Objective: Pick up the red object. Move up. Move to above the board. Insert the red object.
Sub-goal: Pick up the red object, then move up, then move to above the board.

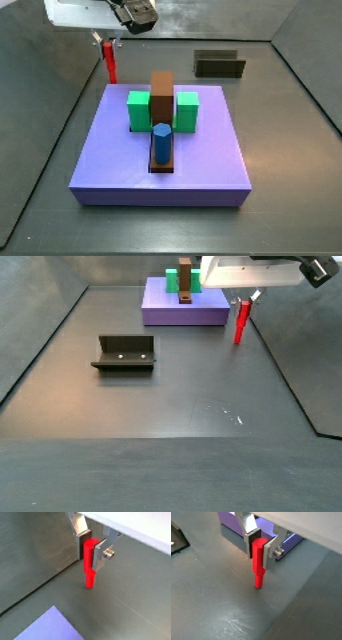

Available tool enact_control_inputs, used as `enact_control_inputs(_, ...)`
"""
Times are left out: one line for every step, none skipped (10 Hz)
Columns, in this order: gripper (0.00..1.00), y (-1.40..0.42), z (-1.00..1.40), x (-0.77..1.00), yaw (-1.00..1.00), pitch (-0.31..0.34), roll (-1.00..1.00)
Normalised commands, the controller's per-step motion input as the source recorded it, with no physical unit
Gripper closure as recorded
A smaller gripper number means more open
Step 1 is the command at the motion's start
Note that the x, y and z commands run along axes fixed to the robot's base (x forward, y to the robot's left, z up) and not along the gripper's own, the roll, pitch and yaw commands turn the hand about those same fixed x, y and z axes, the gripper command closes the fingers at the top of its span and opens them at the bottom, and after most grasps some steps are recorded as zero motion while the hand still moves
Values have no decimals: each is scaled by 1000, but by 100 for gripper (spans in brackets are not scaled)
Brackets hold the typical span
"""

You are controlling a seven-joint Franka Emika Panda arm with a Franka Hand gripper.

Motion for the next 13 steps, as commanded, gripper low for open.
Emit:
enact_control_inputs(100,0,0,0,0,0,0)
enact_control_inputs(100,0,0,0,0,0,0)
enact_control_inputs(100,0,0,0,0,0,0)
enact_control_inputs(100,0,0,0,0,0,0)
enact_control_inputs(100,0,0,0,0,0,0)
enact_control_inputs(100,0,833,0,0,0,0)
enact_control_inputs(100,-24,769,20,42,33,-24)
enact_control_inputs(100,-33,470,8,38,66,-48)
enact_control_inputs(100,-26,208,37,22,45,-61)
enact_control_inputs(100,0,1400,0,0,0,0)
enact_control_inputs(100,4,1400,-20,-6,16,5)
enact_control_inputs(100,0,1400,-88,-7,-3,-19)
enact_control_inputs(100,0,1400,-59,-8,-15,-42)
